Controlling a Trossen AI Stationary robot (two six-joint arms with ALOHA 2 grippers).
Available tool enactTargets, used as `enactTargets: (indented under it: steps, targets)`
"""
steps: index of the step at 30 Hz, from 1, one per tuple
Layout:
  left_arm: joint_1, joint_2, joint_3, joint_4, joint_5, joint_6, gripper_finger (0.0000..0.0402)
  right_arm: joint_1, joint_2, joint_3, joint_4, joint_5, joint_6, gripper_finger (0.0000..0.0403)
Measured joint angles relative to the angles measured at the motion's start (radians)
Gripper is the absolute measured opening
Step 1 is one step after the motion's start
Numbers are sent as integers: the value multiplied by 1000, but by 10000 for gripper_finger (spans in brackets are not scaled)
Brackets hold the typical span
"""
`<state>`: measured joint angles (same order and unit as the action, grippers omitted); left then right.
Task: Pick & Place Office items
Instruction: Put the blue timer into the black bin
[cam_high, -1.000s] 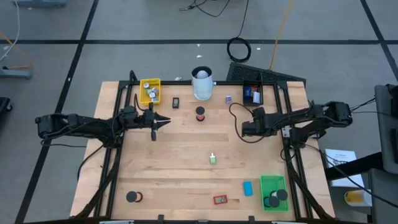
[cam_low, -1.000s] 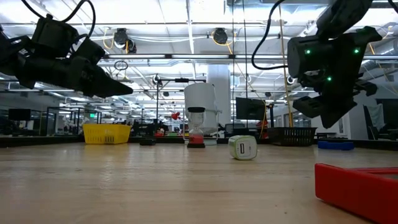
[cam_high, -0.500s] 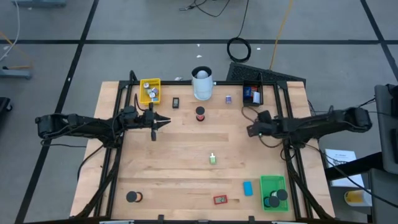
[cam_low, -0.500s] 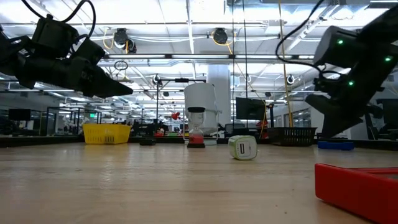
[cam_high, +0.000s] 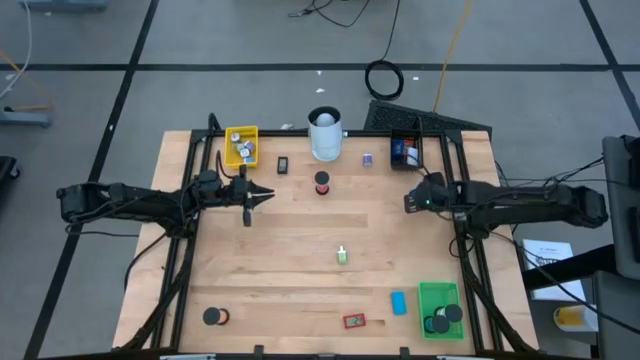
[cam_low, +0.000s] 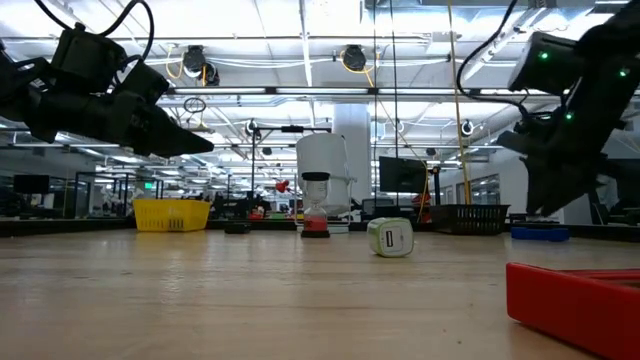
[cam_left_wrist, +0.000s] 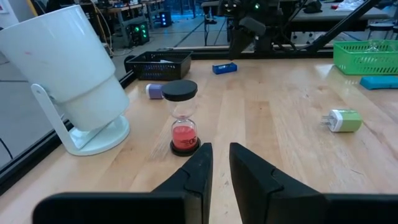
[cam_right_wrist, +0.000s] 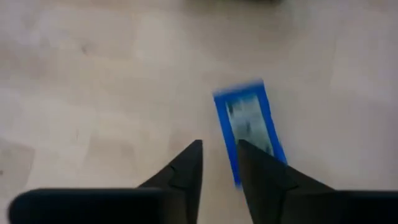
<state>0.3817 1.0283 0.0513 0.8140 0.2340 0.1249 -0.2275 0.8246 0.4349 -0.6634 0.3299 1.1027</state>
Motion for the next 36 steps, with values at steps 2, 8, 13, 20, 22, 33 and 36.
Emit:
enactTargets:
  steps: [2,8,13,20,22,33,36]
  targets:
    - [0,0,0,0,0,0,63,-48,1,31,-70,-87,8,114]
    - [0,0,0,0,0,-4,63,-149,1,58,-183,-158,-36,136]
    - [0,0,0,-1,0,-4,63,-188,1,60,-149,-203,-161,157]
    - [0,0,0,1,0,-5,63,-191,52,61,-61,-199,-341,210]
    - [0,0,0,1,0,-6,63,-191,83,60,-62,-170,-377,220]
    - [0,0,0,-1,0,-6,63,-200,267,60,22,-120,-483,221]
    - [0,0,0,-1,0,-6,63,-211,298,60,25,-120,-487,204]
